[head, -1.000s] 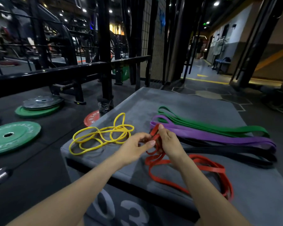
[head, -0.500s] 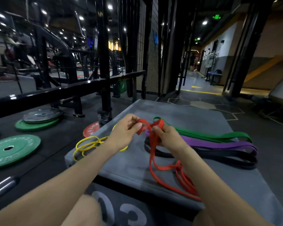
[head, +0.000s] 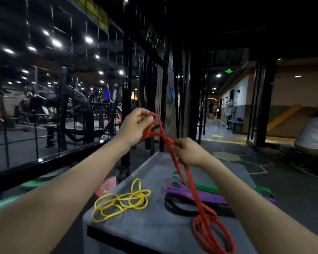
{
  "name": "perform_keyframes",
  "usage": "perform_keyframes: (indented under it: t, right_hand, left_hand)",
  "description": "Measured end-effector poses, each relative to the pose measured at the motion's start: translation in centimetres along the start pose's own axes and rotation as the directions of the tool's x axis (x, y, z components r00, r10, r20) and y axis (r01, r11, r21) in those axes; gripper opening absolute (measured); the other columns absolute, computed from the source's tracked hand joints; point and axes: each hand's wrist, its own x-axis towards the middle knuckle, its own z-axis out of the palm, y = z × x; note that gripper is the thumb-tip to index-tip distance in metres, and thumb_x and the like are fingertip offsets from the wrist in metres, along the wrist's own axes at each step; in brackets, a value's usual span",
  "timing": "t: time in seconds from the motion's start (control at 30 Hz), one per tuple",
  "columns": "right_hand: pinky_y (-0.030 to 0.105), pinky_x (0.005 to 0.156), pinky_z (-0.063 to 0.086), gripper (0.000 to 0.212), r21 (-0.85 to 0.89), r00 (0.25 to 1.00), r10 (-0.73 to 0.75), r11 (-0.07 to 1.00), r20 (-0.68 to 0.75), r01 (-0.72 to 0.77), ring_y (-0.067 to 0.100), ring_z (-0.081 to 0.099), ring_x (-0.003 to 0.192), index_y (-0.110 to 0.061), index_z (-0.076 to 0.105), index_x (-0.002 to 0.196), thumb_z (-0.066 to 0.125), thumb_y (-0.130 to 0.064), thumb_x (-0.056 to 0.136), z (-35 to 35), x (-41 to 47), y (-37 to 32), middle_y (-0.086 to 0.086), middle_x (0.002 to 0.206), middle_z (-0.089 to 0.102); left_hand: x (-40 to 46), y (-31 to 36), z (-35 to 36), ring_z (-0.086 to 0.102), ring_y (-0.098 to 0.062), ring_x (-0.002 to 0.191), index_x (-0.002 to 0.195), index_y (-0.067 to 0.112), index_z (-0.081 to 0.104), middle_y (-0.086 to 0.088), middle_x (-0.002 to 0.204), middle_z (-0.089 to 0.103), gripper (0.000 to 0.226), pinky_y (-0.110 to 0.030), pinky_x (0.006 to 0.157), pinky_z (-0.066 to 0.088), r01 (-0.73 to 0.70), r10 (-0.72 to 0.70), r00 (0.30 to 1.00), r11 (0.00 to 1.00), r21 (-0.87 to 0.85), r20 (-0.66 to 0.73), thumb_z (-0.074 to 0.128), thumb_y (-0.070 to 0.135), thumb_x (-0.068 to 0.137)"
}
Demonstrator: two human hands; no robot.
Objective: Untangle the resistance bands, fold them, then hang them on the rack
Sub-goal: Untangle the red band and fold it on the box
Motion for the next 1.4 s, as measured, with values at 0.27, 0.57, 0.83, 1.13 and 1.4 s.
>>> perform_keyframes:
  t: [0.27,0.57,0.83,1.13,1.4]
  right_hand:
    - [0.022,0.06,0.038,0.023,0.097,0.971,-0.239,0.966,-0.033,0.241,0.008,0.049,0.063,-0.018,0.053,0.09,0.036,-0.029,0.1,-4.4,0.3,-8.2,-0.007,0.072,0.051]
    - [0.026,0.061,0.038,0.039,0.024,0.954,-0.276,0.959,-0.12,0.281,0.011,0.047,0.066,-0.006,0.056,0.088,0.035,-0.038,0.099,-5.8,0.8,-9.4,-0.003,0.073,0.05]
    - [0.046,0.082,0.054,0.014,0.127,0.905,-0.316,0.923,-0.285,0.362,0.03,0.065,0.088,-0.011,0.061,0.095,0.052,-0.022,0.094,-6.9,1.5,-9.6,0.013,0.092,0.068]
    - [0.023,0.068,0.052,0.012,0.314,0.918,-0.247,0.885,-0.31,0.344,0.015,0.064,0.074,-0.012,0.068,0.092,0.056,-0.012,0.092,-7.2,2.1,-8.6,0.002,0.079,0.068]
    - [0.027,0.077,0.054,0.009,0.422,0.943,-0.236,0.849,-0.235,0.318,0.015,0.063,0.074,-0.01,0.068,0.087,0.059,-0.008,0.089,-7.4,2.1,-7.5,0.001,0.075,0.066]
  left_hand:
    - [1.7,7.1,-2.1,0.063,-0.015,0.089,0.093,0.022,0.056,0.001,0.091,0.064,0.012,-0.035,0.086,0.052,-0.133,0.133,0.991,0.991,-0.009,-0.036,0.048,0.014,0.095]
    - [2.3,10.2,-2.1,0.062,-0.015,0.084,0.09,0.021,0.058,0.0,0.088,0.064,0.012,-0.029,0.074,0.055,-0.178,0.177,0.983,0.984,-0.015,-0.051,0.051,0.012,0.094]
    - [2.4,10.3,-0.7,0.061,-0.009,0.085,0.098,0.015,0.059,0.004,0.087,0.064,0.009,-0.02,0.08,0.052,-0.189,0.19,0.982,0.974,0.125,0.009,0.052,0.014,0.093]
    - [2.8,9.7,-0.5,0.063,-0.011,0.084,0.091,0.02,0.062,-0.003,0.093,0.067,0.009,-0.017,0.072,0.055,-0.104,0.104,0.995,0.993,0.054,0.007,0.057,0.012,0.09]
    - [3.7,9.7,1.4,0.063,-0.007,0.078,0.091,0.019,0.069,0.002,0.086,0.067,0.015,-0.02,0.078,0.055,-0.071,0.071,0.997,0.994,-0.089,-0.004,0.061,0.007,0.087]
